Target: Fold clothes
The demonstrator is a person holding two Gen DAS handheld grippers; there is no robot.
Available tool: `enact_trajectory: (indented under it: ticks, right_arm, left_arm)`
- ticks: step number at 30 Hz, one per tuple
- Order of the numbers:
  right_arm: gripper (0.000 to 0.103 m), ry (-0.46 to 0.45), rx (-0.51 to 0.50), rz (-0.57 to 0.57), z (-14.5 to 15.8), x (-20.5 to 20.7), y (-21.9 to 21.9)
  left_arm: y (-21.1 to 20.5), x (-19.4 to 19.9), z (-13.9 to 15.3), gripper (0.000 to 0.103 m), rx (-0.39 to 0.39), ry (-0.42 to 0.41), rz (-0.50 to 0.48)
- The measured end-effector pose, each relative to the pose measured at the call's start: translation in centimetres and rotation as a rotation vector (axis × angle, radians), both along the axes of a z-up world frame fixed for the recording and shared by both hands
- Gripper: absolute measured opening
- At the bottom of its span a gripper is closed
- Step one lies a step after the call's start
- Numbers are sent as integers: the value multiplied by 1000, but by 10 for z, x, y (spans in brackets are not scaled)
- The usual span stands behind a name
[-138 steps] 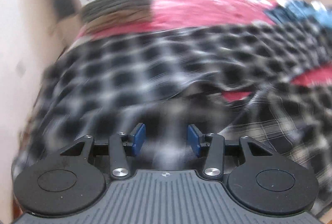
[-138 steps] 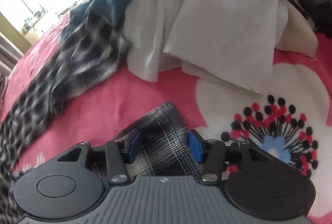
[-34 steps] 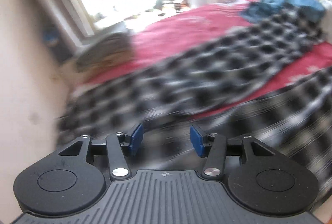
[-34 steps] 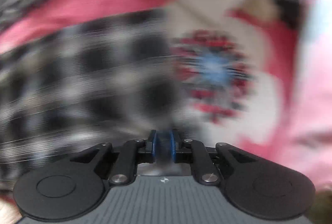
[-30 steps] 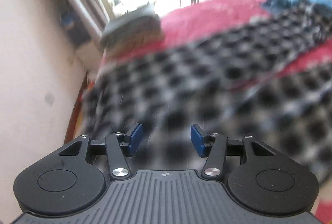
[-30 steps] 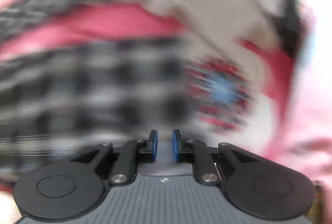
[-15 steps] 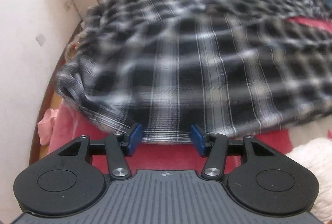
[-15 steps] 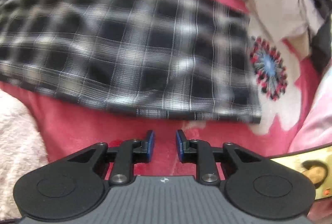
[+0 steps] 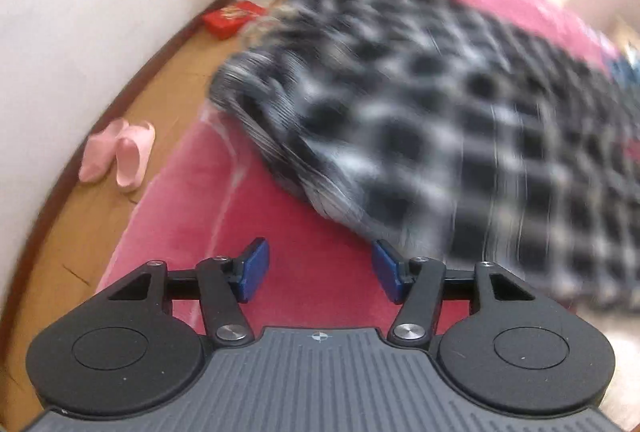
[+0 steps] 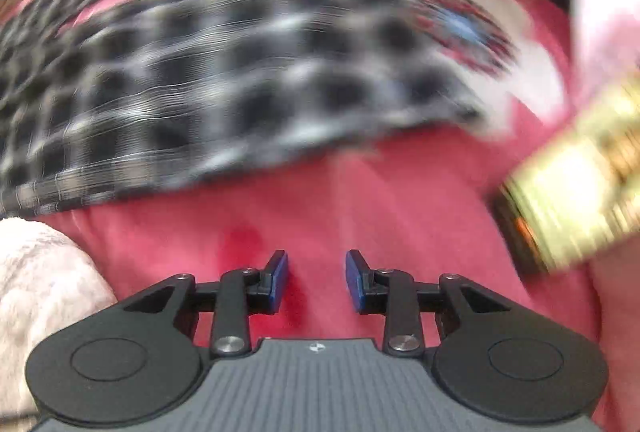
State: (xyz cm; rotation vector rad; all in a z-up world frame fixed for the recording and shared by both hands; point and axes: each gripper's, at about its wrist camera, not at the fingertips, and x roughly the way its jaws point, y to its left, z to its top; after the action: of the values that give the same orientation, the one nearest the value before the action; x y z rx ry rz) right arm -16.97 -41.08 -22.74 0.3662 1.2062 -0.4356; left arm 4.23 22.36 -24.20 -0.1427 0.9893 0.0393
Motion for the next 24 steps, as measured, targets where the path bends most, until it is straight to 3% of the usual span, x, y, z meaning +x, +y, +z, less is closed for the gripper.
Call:
enact_trajectory:
  ticks: [2,7,12,18,24]
  right_arm:
    - [37,-89,102,-126,3,-20,-14]
    - [42,-300,381,-400,-17,-24,-37]
    - [43,-404,592,-612,-48,-21,-48]
    - [45,-480,661,-738,-75,-6,-54]
    - [38,-535,663,-779,-84,3,-48]
  left_arm:
    - [9,8,0,59,-98,-10,67]
    - [25,29,-20,61,-261,24,241]
    - [33,28,-19,60,-302,-9,312]
    - [52,38,-23,57,-359,-41,430]
    - [61,48,-27,35,-381,-54,486]
